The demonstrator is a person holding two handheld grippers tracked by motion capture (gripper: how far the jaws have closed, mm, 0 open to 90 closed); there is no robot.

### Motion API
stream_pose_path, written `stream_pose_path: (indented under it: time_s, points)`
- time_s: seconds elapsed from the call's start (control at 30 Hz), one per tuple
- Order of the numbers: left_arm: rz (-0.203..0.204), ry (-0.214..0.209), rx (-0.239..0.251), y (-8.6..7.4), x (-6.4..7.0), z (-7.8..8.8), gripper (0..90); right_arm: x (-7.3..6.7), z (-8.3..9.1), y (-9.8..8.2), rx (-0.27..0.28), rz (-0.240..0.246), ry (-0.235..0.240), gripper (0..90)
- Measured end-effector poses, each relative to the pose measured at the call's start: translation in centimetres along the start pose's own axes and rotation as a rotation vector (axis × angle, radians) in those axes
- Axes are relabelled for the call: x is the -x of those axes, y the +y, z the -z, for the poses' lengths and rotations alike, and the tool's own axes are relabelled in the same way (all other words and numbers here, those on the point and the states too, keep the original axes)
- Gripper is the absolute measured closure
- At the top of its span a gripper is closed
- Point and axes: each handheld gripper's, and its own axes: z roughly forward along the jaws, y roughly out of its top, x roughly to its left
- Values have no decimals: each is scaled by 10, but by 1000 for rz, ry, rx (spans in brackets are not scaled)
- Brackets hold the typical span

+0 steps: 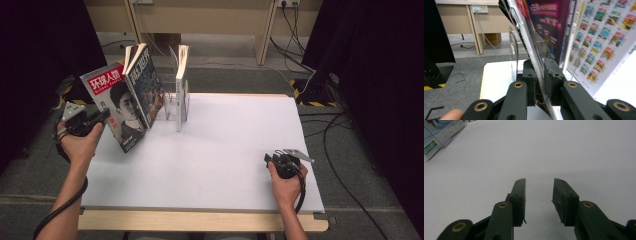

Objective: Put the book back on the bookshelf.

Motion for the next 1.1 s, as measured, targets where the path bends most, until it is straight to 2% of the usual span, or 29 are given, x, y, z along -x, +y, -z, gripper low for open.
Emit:
stream_pose_path:
  time_s: [0.13,0.17,0.23,0.27,0.3,0.33,0.37,0.4,0.43,0.5,0.63,0.7,0.73,0.77,1.1]
  points:
    - [-21,-20,0,-3,3,3,777,-1,1,0,-2,-13,-2,631]
    - [-12,-27,23,-3,2,4,757,0,0,0,-3,1,0,631]
    - [16,-26,40,2,-2,3,727,0,0,0,-6,12,-4,630]
    - [16,-26,40,2,-2,3,713,0,0,0,-6,12,-4,630]
    - [39,-19,50,9,-7,0,705,-3,-1,-1,-9,-3,3,629]
    - [39,-19,50,9,-7,0,706,-3,-1,-1,-9,-3,3,629]
    - [93,-33,88,16,-13,-2,715,-3,-1,-1,-9,-7,4,628]
    - [120,-37,107,20,-14,-1,722,-3,-1,-1,-8,-2,4,628]
    - [116,-32,116,24,-14,-1,727,-3,-1,-1,-9,-9,4,628]
    - [126,-52,110,30,-13,-2,732,-1,-1,-1,-13,-5,2,627]
    - [145,-50,90,35,-13,-9,705,-1,-2,-1,-17,-4,5,626]
    - [187,-46,71,37,-14,-16,679,-1,-2,-1,-19,5,11,624]
    - [187,-46,71,37,-14,-16,670,-1,-2,-1,-19,5,11,624]
    - [216,-41,64,39,-16,-21,665,-1,-2,-1,-21,2,11,624]
    - [254,-14,19,53,-21,-39,669,0,-3,-1,-31,-5,9,622]
